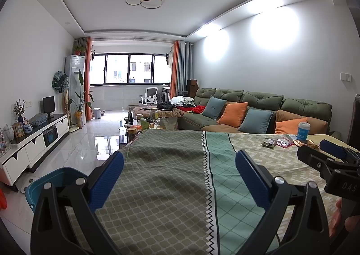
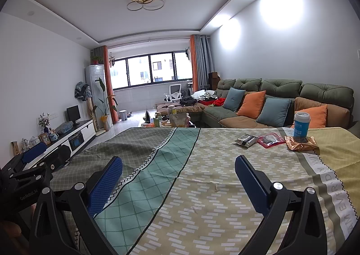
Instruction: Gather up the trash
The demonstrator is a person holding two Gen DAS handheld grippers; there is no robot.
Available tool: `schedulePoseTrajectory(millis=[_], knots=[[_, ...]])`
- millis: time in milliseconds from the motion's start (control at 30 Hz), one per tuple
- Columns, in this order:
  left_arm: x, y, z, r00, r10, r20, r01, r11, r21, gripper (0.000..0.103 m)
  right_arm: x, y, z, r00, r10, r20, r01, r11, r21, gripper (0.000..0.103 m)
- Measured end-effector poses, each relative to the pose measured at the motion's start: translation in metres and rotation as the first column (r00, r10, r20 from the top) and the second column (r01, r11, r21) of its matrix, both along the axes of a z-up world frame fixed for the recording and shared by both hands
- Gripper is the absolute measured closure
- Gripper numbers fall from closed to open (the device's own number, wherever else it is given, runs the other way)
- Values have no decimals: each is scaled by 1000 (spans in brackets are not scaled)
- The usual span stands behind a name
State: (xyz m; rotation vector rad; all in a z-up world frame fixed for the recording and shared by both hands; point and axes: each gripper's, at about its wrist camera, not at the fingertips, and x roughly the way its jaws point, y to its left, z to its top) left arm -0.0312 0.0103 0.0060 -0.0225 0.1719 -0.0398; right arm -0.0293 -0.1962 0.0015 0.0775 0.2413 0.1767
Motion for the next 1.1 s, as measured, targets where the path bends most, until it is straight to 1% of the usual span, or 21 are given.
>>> schedulePoseTrajectory(millis=[567,767,900,967,1033,1100], knots=[[6,-6,6,1000,9,22,-9,1000,14,3,1,2,1,1000,-4,3,4,1000,0,3],[8,-10,7,1000,-5,22,5,1000,18,4,2,3,1,1000,-3,3,3,1000,-2,3],[14,-9,7,1000,5,-21,-5,1000,10,3,2,2,2,1000,-7,-11,7,1000,6,3],[24,-8,6,997,-7,-74,7,1000,-1,3,5,-1,2,999,-17,-30,17,1000,5,3],[40,-8,4,989,-27,-148,25,1000,-13,3,9,-7,1,998,-38,-51,38,999,0,3],[55,-11,2,978,-56,-202,52,998,-23,3,16,-14,0,995,-56,-79,56,998,-4,3]])
